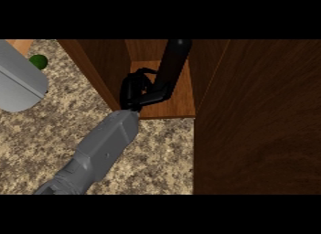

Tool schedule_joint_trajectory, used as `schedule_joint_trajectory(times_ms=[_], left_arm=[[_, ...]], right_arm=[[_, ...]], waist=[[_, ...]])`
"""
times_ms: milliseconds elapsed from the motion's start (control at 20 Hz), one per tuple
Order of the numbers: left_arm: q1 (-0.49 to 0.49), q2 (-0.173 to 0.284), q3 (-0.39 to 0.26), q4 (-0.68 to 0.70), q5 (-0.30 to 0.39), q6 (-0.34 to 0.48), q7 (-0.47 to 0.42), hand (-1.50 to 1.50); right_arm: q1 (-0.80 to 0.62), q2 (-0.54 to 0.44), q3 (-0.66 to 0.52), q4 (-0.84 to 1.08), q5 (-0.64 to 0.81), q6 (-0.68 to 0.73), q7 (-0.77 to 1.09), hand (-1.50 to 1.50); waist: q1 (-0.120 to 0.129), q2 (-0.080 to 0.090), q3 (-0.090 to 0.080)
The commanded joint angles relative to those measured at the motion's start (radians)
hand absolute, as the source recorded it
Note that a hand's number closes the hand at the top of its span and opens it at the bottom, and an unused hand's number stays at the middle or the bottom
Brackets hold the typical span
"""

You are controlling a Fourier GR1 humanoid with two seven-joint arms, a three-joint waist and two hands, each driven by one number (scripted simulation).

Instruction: Pick up the wine, place it into the cabinet and close the cabinet

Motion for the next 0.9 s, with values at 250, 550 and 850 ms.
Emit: schedule_joint_trajectory(times_ms=[250, 550, 850], left_arm=[[0.027, 0.000, -0.011, 0.063, 0.030, -0.026, -0.065, 1.50], [-0.050, 0.004, 0.091, 0.168, 0.029, -0.066, -0.141, 1.50], [-0.031, 0.000, 0.061, 0.104, 0.004, -0.044, -0.209, -1.50]], right_arm=[[-0.015, -0.003, 0.001, -0.019, -0.005, -0.013, 0.022, -1.50], [0.020, -0.005, 0.012, -0.042, -0.012, 0.003, 0.024, -1.50], [-0.052, -0.009, 0.011, 0.030, 0.029, -0.015, 0.015, -1.50]], waist=[[-0.011, 0.003, -0.001], [0.003, 0.001, 0.000], [0.019, -0.003, 0.000]])
